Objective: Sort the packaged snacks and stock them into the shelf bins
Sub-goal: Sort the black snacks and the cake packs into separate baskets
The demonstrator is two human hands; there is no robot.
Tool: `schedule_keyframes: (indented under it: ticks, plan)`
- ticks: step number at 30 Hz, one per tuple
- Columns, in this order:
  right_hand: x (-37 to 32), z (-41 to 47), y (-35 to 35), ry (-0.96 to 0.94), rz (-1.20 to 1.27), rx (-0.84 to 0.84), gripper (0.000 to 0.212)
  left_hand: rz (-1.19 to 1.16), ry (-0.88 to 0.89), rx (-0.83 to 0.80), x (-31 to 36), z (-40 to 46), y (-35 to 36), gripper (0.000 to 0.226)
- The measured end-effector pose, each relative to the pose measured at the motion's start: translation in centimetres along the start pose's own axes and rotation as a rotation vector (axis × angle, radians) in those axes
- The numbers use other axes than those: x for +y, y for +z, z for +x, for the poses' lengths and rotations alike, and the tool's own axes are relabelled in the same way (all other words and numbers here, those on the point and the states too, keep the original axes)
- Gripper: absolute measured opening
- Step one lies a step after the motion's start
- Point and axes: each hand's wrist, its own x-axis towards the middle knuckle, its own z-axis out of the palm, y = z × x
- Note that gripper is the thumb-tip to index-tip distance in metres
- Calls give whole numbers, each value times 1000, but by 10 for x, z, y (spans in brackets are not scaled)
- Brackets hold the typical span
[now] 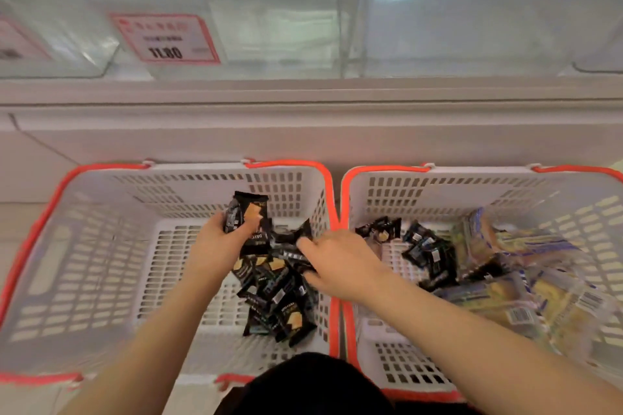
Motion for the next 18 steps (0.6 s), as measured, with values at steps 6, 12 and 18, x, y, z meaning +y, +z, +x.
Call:
schedule_keyframes:
  ticks: [6,12,18]
  plan:
    - [-23,5,17,-26,-109,-26,38,292,-96,-237,-55,-7,0,45]
    - [-8,-17,3,149,21,306,22,485,389,-257,-35,-31,22,40]
    - [56,-57,46,624,286,328,12,464,1049,-295,44,-50,67,30]
